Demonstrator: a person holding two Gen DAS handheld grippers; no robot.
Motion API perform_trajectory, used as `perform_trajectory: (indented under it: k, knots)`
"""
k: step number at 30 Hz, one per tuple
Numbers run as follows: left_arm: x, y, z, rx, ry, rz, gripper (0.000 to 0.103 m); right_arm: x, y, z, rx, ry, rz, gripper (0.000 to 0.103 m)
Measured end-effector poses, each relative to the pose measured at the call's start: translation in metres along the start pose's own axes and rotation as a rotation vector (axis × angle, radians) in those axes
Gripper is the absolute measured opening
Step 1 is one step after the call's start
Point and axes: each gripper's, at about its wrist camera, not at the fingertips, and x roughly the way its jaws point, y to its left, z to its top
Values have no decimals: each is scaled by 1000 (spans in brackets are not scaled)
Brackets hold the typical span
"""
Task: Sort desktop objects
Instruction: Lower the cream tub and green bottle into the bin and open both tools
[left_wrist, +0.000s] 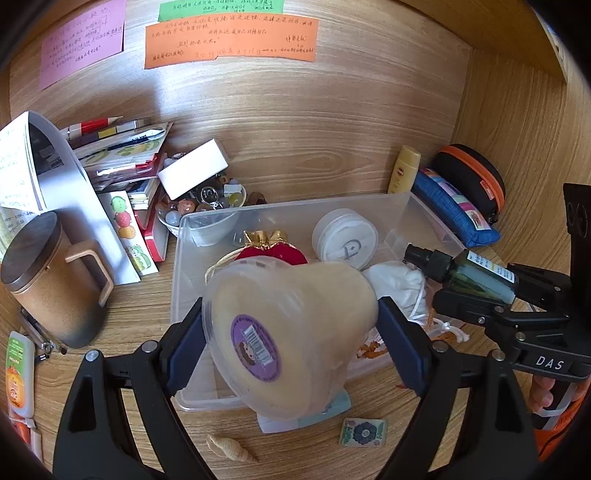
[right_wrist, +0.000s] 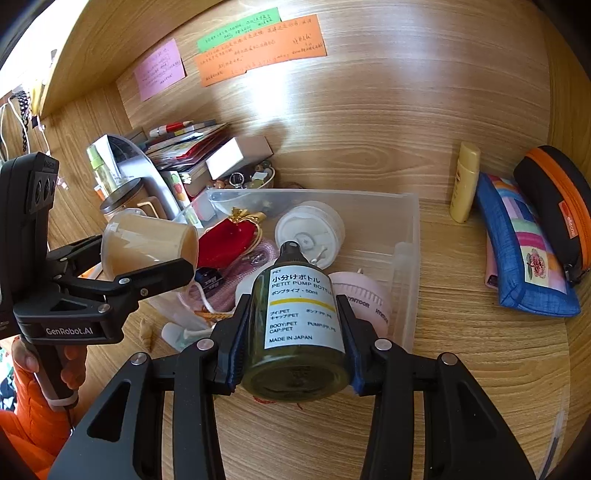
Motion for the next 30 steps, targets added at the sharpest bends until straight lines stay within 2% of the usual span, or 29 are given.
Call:
perform_trajectory:
  k: [1, 2, 3, 5, 10, 19, 23, 30]
  knots:
    - [0, 0, 0, 1, -2, -2, 85, 1, 0, 0, 0, 1, -1, 39]
    - [0, 0, 1, 1, -11, 1, 75, 2, 0, 1, -2, 2, -1, 39]
    - [0, 1, 3, 3, -9, -5, 74, 2, 1, 1, -5, -2, -2, 39]
    - [0, 0, 5, 3, -3, -44, 74, 3, 1, 3, -11, -1, -5, 39]
    - [6, -13, 4, 49, 5, -24, 74, 12, 3, 4, -12, 17, -7, 39]
    - [15, -21, 1, 70, 40, -18, 75, 12, 2, 7, -13, 9, -18, 41]
    - [15, -20, 2, 66, 44, -20, 76, 9, 7, 7, -36, -10, -64, 66]
    - [4, -18, 1, 65, 22, -12, 82, -4, 16, 9, -95, -69, -152, 78]
